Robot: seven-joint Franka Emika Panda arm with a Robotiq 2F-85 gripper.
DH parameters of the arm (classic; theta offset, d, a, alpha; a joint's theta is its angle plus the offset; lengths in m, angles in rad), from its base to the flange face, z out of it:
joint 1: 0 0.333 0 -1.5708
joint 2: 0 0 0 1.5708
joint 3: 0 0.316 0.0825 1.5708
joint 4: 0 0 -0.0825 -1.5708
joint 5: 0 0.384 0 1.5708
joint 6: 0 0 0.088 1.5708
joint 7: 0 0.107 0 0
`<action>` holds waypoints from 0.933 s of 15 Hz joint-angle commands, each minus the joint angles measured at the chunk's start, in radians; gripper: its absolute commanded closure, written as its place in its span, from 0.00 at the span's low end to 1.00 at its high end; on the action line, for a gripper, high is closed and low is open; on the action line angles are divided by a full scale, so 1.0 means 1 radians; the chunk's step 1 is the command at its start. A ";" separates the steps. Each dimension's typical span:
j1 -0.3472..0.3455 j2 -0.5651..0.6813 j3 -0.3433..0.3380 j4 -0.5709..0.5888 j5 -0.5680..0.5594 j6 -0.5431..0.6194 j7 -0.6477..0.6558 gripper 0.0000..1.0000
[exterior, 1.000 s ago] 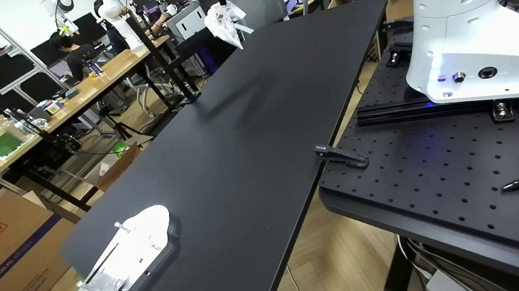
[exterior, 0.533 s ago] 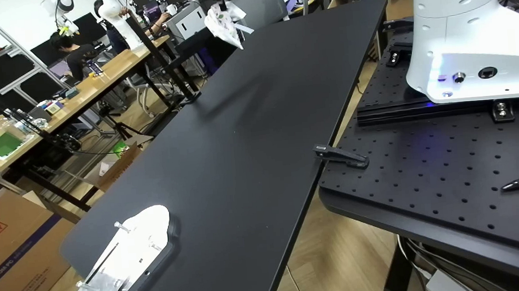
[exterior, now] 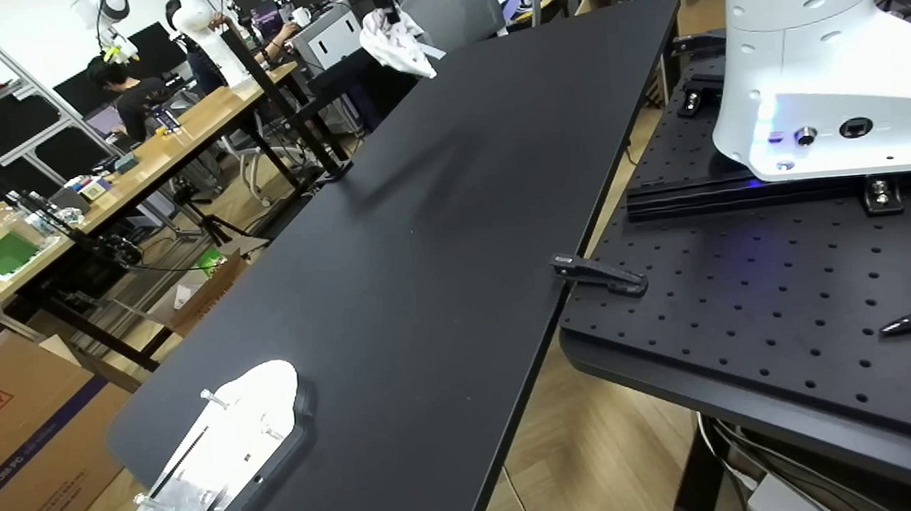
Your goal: Pick up the towel and put it on the table
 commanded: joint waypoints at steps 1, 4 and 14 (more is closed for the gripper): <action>-0.015 -0.005 0.019 0.030 0.013 -0.047 -0.039 1.00; -0.003 -0.035 0.014 0.013 -0.007 -0.084 -0.026 0.98; 0.070 -0.277 0.008 -0.146 -0.103 -0.261 0.022 0.99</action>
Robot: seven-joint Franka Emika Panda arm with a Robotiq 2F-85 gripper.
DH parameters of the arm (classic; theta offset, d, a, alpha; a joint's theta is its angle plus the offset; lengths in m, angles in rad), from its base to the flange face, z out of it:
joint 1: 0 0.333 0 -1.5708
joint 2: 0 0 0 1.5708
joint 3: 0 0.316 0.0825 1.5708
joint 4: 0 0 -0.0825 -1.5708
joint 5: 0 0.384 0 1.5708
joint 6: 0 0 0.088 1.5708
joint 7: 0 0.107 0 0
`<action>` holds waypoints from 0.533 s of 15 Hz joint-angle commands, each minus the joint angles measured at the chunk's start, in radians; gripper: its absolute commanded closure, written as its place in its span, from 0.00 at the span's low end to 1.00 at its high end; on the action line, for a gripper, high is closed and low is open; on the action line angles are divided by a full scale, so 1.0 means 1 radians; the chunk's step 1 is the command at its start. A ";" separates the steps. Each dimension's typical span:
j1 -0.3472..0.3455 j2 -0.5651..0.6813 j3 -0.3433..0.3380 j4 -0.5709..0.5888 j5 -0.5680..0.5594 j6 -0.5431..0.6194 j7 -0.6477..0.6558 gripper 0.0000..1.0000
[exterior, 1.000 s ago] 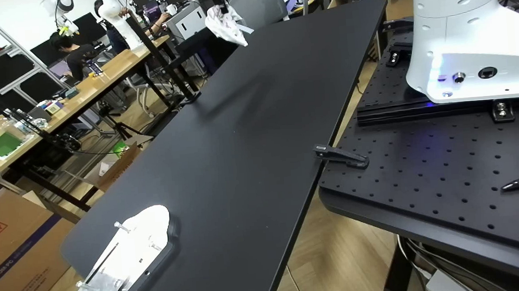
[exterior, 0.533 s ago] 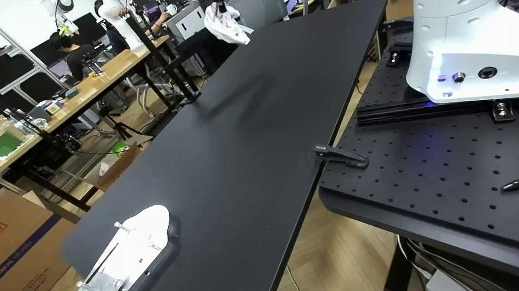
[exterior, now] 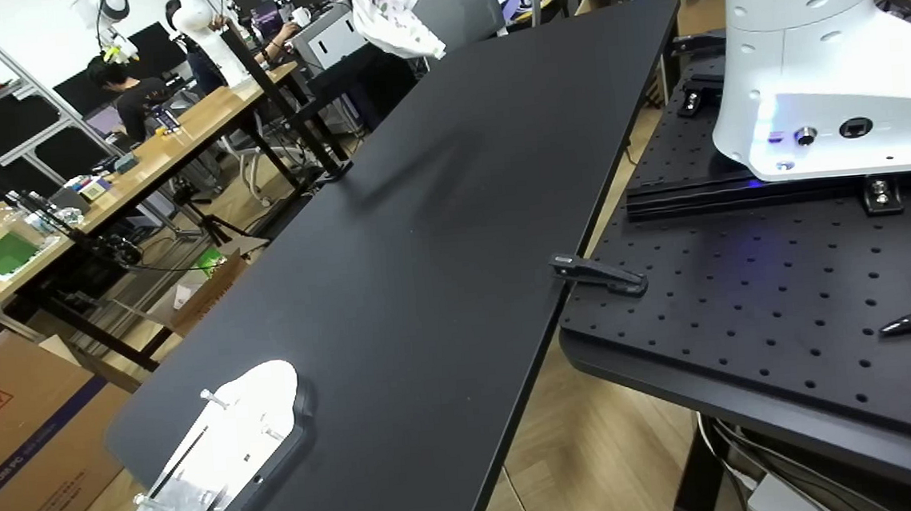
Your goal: Pick up the towel and put it on the table
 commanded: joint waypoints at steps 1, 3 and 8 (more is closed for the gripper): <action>0.038 -0.131 -0.001 -0.118 -0.031 -0.062 0.031 0.99; 0.060 -0.171 0.002 -0.172 -0.026 -0.091 0.031 0.99; 0.112 -0.215 0.010 -0.307 -0.004 -0.076 0.013 0.99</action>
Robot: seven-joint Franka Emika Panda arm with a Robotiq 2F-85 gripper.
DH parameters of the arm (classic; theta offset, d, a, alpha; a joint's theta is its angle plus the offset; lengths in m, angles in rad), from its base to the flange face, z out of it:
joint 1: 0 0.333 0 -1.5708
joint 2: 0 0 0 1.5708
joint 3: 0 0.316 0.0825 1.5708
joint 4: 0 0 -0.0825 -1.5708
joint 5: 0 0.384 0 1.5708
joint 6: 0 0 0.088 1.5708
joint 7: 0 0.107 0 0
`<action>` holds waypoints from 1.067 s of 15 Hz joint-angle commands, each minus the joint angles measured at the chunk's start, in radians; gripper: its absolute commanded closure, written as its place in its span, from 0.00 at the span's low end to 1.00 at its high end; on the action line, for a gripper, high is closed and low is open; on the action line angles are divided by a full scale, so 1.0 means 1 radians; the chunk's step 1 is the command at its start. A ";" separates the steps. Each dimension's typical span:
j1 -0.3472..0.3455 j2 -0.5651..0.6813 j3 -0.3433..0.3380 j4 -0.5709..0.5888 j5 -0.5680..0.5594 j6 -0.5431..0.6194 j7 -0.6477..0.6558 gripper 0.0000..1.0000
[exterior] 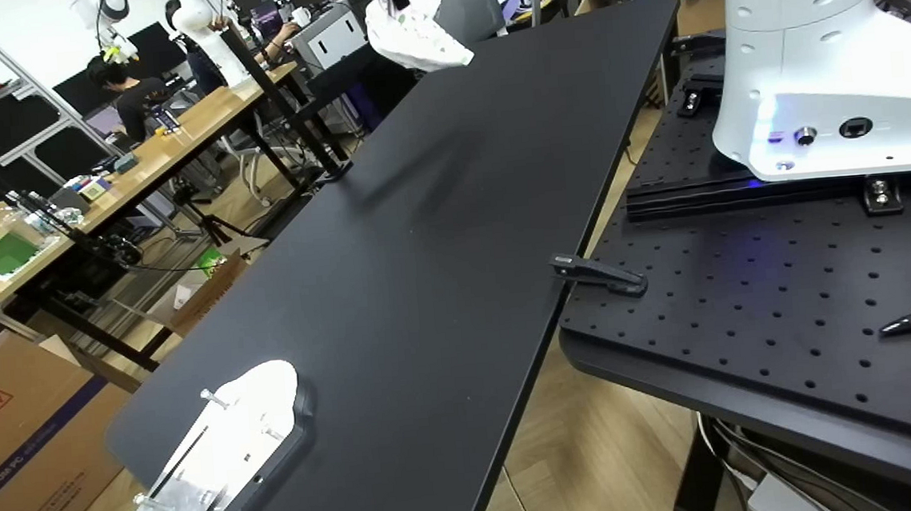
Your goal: Pick up the towel and put it on the table
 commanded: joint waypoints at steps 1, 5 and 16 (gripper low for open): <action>0.033 -0.041 0.004 -0.106 0.000 0.048 0.006 0.99; 0.057 0.004 0.014 -0.156 -0.020 0.198 -0.009 0.99; 0.059 0.251 0.068 -0.151 -0.055 0.530 -0.018 0.99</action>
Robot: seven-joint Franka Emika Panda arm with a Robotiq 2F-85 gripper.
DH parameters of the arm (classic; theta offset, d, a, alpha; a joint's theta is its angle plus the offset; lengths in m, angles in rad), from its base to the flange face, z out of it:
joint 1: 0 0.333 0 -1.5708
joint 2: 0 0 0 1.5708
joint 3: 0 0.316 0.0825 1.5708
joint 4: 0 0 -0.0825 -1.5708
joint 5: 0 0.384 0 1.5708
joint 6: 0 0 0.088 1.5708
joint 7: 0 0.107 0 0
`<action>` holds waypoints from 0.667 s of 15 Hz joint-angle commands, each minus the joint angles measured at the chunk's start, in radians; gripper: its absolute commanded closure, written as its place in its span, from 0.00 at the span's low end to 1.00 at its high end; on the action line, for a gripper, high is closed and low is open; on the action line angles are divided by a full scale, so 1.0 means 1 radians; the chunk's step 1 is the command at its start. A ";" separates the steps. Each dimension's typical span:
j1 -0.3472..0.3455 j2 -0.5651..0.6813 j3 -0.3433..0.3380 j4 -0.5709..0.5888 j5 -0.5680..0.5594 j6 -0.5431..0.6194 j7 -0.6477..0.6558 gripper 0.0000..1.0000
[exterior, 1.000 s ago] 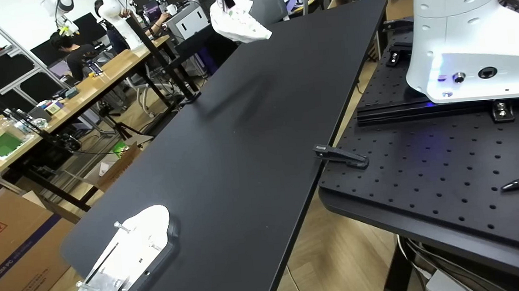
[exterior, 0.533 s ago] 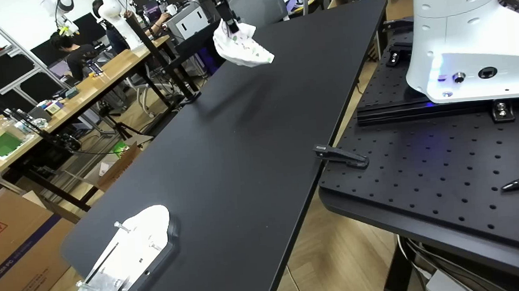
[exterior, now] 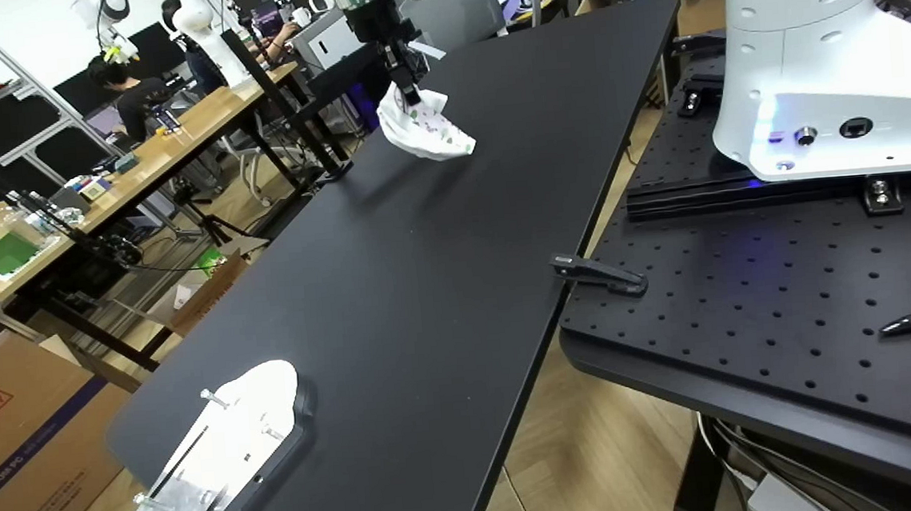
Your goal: Pick up the towel and put it on the table
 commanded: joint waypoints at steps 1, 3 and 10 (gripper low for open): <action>-0.004 0.064 0.026 0.020 -0.027 0.026 0.008 0.99; -0.003 0.090 0.035 0.022 -0.040 0.017 0.022 0.69; 0.010 0.039 0.023 0.023 -0.097 -0.100 0.141 0.22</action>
